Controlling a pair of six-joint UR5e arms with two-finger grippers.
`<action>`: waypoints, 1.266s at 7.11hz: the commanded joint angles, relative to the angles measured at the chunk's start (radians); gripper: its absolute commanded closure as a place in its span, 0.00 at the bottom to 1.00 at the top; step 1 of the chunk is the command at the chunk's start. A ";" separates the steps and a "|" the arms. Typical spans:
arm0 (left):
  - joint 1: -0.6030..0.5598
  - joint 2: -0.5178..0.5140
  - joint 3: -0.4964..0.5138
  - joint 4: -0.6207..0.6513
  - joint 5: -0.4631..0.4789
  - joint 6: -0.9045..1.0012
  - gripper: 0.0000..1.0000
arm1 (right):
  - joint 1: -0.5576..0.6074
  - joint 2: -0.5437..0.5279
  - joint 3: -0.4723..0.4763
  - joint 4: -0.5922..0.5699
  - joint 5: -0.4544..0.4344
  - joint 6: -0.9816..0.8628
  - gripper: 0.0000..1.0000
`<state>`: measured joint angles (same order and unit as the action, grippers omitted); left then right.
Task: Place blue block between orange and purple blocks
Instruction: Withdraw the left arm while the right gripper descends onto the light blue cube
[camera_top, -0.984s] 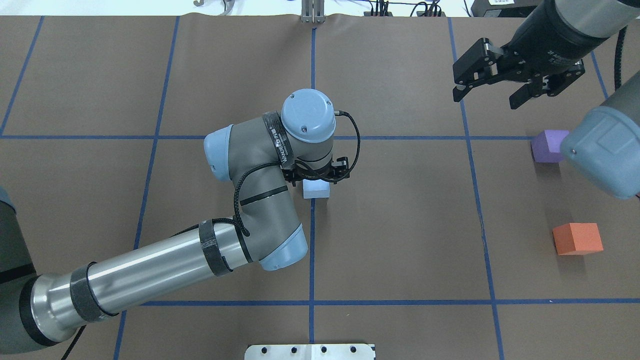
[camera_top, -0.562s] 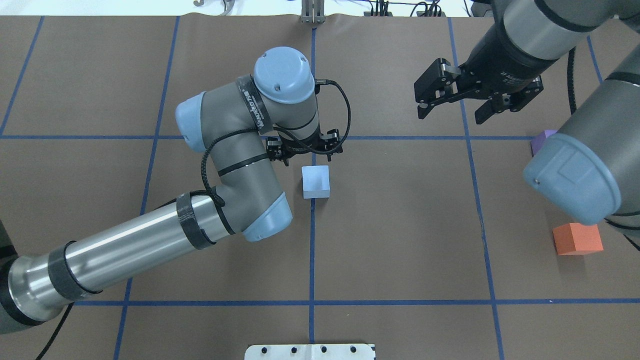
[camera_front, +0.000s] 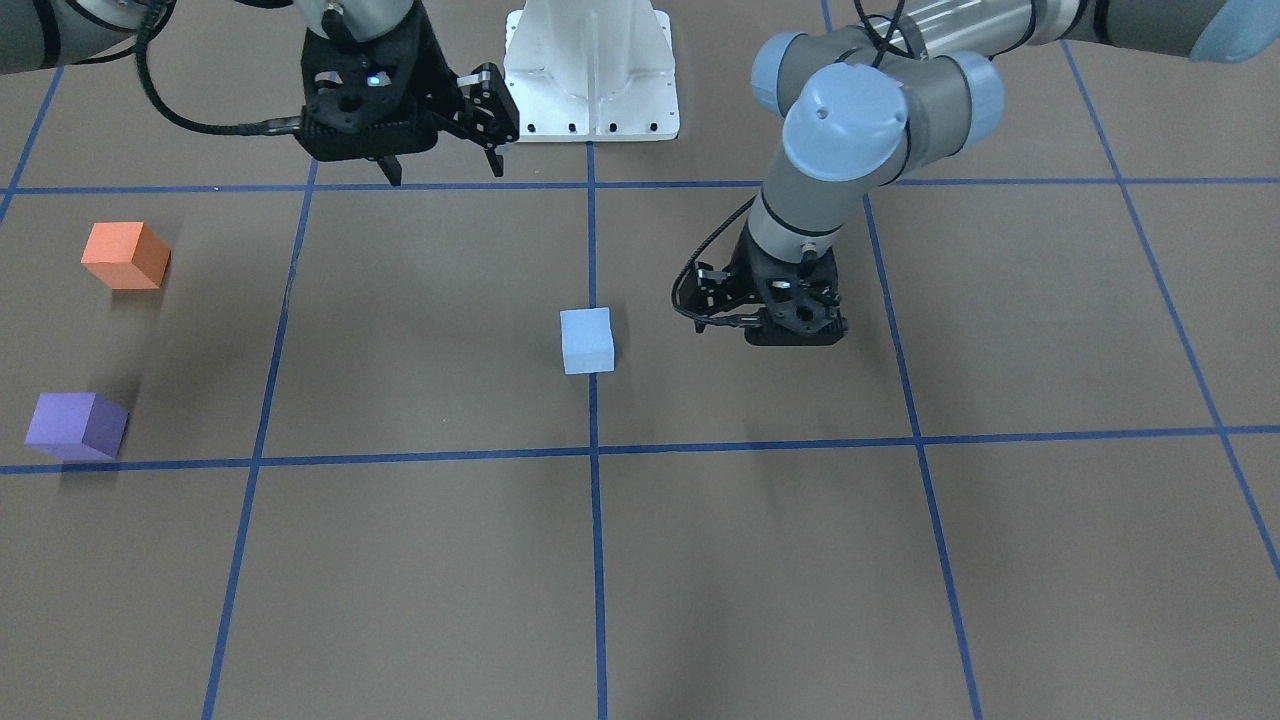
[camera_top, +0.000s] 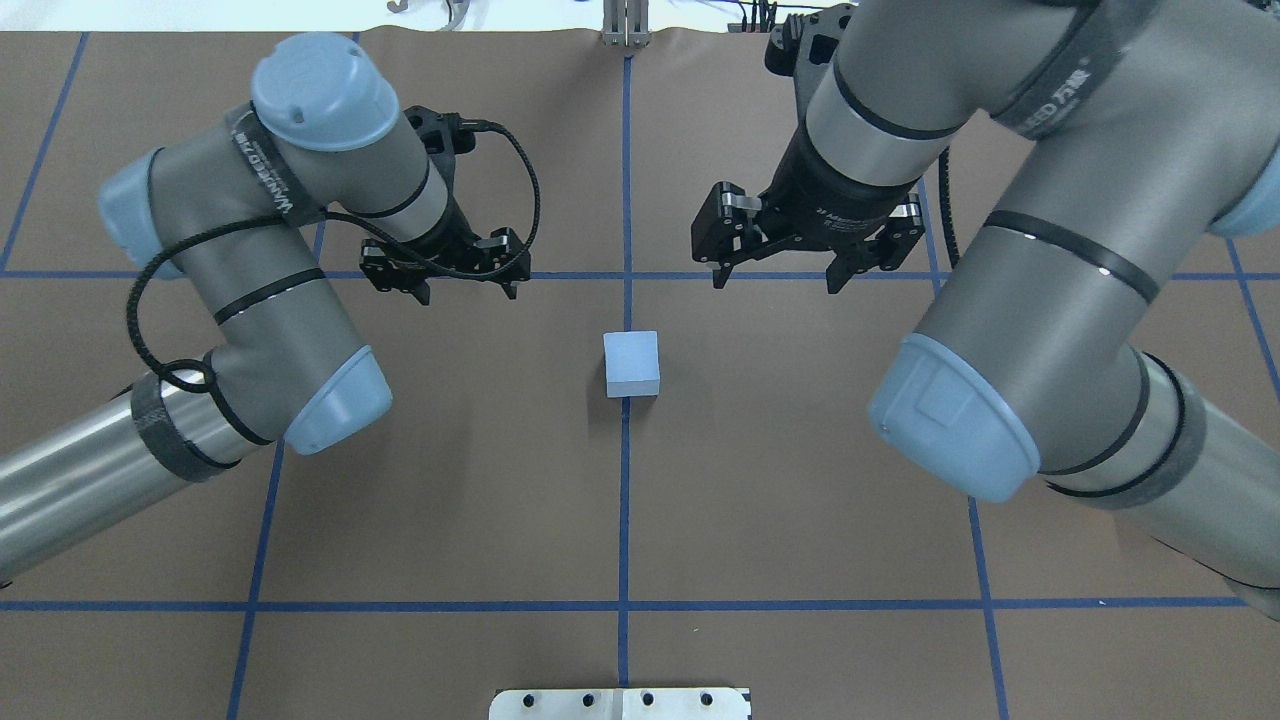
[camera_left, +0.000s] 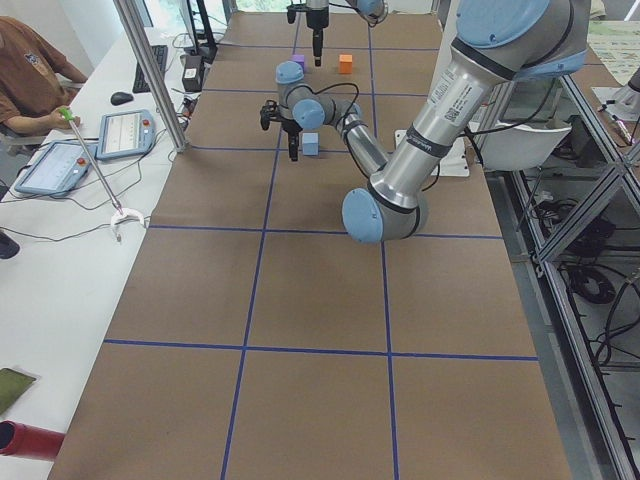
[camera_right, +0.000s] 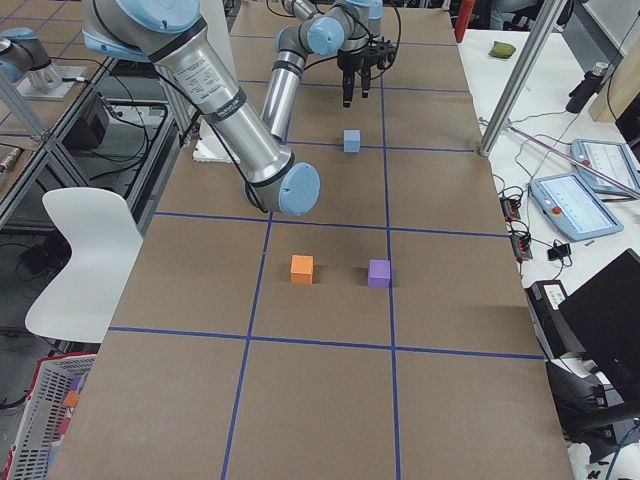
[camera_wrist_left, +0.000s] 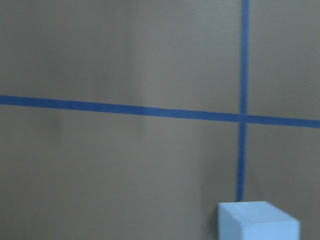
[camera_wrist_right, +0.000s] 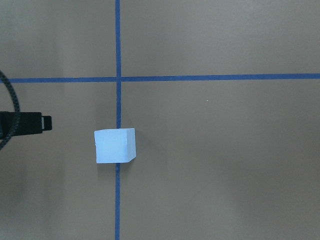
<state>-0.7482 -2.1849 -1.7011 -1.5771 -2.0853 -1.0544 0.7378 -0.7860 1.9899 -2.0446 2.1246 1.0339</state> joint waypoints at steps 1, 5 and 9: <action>-0.081 0.147 -0.083 0.015 -0.002 0.153 0.00 | -0.093 0.030 -0.191 0.227 -0.073 0.090 0.00; -0.244 0.333 -0.157 0.015 -0.042 0.382 0.00 | -0.195 0.146 -0.595 0.431 -0.239 0.120 0.00; -0.256 0.339 -0.143 0.015 -0.039 0.404 0.00 | -0.210 0.140 -0.637 0.434 -0.249 0.097 0.00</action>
<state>-1.0016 -1.8488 -1.8471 -1.5616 -2.1259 -0.6524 0.5326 -0.6475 1.3759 -1.6139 1.8782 1.1332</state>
